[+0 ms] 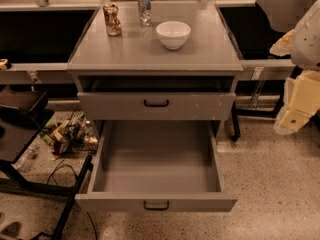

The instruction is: Close middle drawer

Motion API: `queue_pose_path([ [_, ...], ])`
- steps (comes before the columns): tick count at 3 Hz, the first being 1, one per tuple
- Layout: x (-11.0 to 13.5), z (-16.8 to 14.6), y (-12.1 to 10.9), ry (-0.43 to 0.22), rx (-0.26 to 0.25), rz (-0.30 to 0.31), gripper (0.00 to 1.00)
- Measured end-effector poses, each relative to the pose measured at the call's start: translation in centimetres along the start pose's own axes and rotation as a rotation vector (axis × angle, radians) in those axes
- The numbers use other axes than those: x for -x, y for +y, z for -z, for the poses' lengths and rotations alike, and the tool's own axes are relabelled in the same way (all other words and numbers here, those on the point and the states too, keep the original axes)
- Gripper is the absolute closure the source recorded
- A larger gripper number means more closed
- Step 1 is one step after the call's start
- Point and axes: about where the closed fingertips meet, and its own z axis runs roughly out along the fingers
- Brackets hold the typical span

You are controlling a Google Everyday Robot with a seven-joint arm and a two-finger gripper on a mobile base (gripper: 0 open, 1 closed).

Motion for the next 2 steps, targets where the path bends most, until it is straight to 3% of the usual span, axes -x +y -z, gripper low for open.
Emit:
queue_pose_path([
  [1, 0.0, 0.0, 0.0, 0.0, 0.0, 0.0, 0.0],
  [2, -0.5, -1.9, 0.3, 0.03, -0.012, 0.007, 0.0],
])
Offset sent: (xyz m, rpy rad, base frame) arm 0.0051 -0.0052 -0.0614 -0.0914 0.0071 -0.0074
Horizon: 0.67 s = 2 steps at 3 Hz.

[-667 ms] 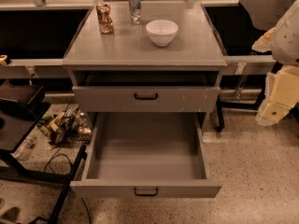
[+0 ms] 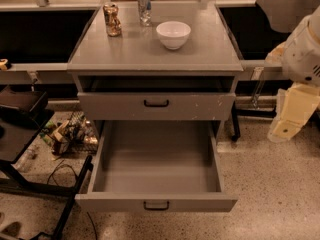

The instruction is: Close middle drawer

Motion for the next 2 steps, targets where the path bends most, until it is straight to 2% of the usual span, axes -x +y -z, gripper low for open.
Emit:
queue_pose_path([
  [1, 0.1, -3.1, 2.1, 0.012, -0.04, 0.001, 0.0],
  [2, -0.2, -8.6, 5.3, -0.014, -0.033, -0.025, 0.0],
])
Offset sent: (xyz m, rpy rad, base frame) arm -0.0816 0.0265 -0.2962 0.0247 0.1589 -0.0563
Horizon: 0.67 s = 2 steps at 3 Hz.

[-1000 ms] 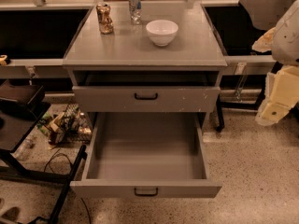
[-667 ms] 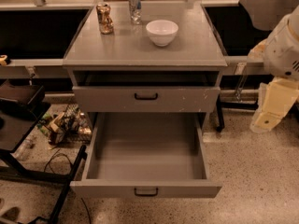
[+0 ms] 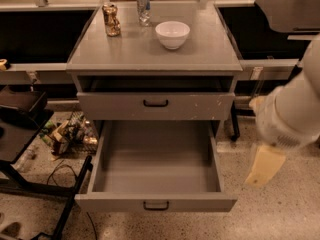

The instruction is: Close middle drawer

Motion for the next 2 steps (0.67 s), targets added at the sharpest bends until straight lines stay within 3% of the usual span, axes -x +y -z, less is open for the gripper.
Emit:
queue_pose_path([
  [2, -3.8, -14.3, 7.7, -0.022, 0.077, -0.063, 0.0],
])
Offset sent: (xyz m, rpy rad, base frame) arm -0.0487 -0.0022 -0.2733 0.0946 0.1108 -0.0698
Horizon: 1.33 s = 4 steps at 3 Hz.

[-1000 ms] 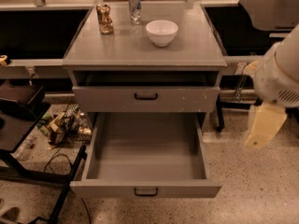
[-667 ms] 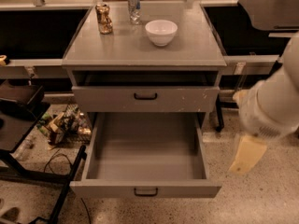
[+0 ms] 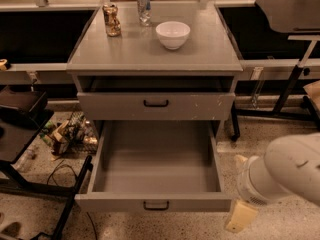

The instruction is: Close middle drawer

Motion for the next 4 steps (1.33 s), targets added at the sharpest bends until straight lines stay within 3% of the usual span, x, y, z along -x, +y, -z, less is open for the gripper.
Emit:
queue_pose_path([
  [1, -1.7, -6.2, 0.7, -0.025, -0.017, -0.034, 0.0],
  [2, -1.7, -6.1, 0.8, -0.022, -0.014, -0.034, 0.0],
  [3, -0.6, -9.8, 2.7, -0.027, 0.052, 0.005, 0.18],
  [4, -0.2, -16.2, 6.9, -0.063, 0.144, 0.012, 0.42],
])
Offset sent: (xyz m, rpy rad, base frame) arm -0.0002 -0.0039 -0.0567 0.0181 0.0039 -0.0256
